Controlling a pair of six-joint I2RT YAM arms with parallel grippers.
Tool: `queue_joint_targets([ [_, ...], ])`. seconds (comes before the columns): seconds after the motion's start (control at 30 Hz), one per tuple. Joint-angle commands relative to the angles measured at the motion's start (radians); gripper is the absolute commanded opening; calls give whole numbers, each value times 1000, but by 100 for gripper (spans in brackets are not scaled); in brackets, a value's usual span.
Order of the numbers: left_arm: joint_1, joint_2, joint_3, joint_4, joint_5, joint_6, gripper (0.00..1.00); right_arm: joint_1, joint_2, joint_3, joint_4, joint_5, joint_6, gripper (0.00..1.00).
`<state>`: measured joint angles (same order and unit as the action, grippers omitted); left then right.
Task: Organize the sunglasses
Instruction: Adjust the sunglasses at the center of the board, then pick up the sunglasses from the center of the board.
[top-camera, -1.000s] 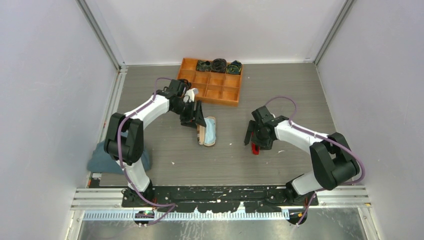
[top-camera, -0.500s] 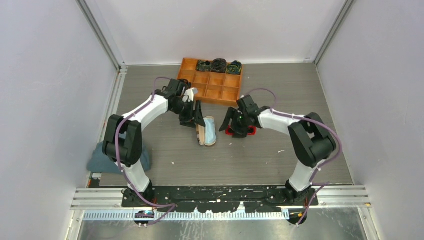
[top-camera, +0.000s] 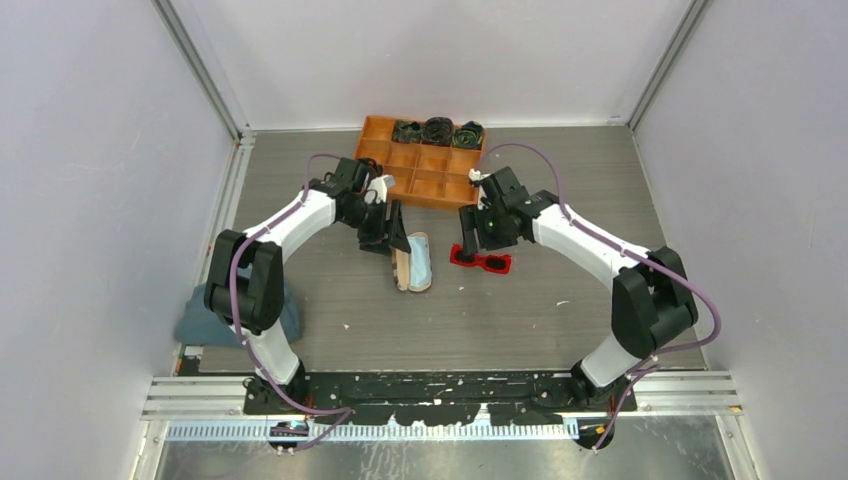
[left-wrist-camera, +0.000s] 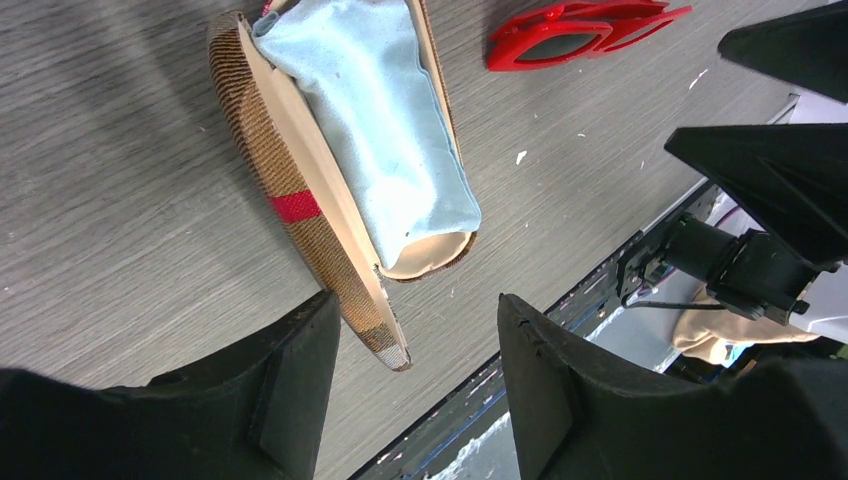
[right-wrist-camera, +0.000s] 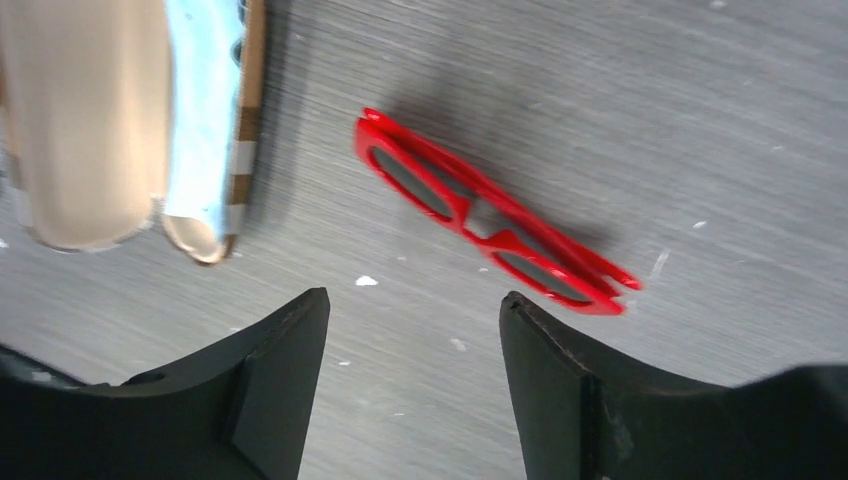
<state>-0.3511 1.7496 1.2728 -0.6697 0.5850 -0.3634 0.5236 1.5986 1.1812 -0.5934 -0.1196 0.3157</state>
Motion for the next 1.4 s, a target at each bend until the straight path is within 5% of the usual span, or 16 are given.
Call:
queue_joint_targets([
  [0.0, 6, -20, -12, 42, 25, -12, 60, 3, -52, -57, 37, 92, -297, 69],
  [0.1, 6, -8, -8, 47, 33, -17, 60, 1, -70, -109, 124, 17, -454, 72],
  [0.47, 5, -8, -10, 65, 52, -25, 60, 4, 119, 58, -62, -44, -699, 73],
  [0.8, 6, 2, -10, 70, 67, -27, 60, 7, 267, 89, -56, -3, -789, 71],
  [1.07, 6, 16, -6, 74, 81, -29, 60, 6, 293, 79, -31, 17, -784, 55],
  [1.37, 6, 21, -7, 85, 92, -32, 60, 7, 322, 102, -13, -8, -746, 55],
])
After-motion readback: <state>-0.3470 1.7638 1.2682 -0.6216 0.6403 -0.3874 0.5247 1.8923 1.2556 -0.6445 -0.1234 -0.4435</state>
